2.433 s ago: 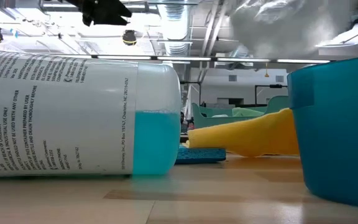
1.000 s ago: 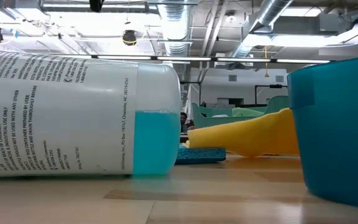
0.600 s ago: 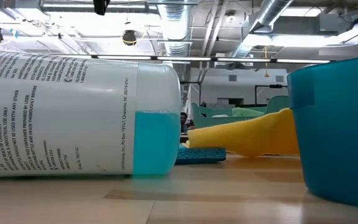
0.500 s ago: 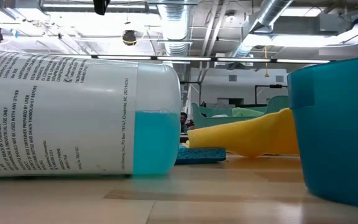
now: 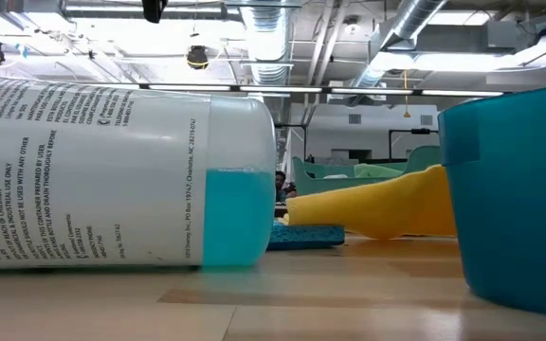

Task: Pick & Place Kitchen Items
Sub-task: Put the transparent spray bottle into the blue bin

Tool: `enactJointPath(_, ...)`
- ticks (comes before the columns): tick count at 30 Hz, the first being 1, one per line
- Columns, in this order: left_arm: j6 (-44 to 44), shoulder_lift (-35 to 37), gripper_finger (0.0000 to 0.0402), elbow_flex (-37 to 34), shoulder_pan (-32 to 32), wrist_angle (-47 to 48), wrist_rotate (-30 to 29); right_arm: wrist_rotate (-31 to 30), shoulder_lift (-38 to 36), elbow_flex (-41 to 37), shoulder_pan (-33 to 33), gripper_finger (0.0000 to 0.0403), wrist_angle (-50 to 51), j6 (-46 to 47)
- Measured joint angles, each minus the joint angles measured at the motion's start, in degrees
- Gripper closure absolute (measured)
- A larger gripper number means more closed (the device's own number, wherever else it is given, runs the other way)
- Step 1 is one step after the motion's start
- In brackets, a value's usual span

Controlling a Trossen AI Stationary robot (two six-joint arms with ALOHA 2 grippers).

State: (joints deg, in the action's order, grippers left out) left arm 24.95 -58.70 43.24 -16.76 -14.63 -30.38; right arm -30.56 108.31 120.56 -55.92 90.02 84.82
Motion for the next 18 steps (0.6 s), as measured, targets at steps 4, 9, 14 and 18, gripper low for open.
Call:
enactJointPath(4, 0.0, 0.0, 0.017, 0.0, -0.4, 0.0, 0.2, -1.0, -0.2, 0.1, 0.0, 0.0321, 0.0, 2.1)
enactJointPath(9, 0.0, 0.0, 0.017, 0.0, -0.5, 0.0, 0.2, -1.2, -0.2, -0.2, 0.1, 0.0321, -0.1, 2.3)
enactJointPath(14, 0.0, 0.0, 0.017, 0.0, -0.5, 0.0, 0.1, 0.1, -0.9, -6.1, 0.4, 0.0321, -0.4, 6.4)
enactJointPath(18, 0.8, 0.0, 0.017, 0.0, -0.5, -0.1, 0.1, 0.0, -1.8, -8.3, -0.3, 0.0321, -0.3, 11.5)
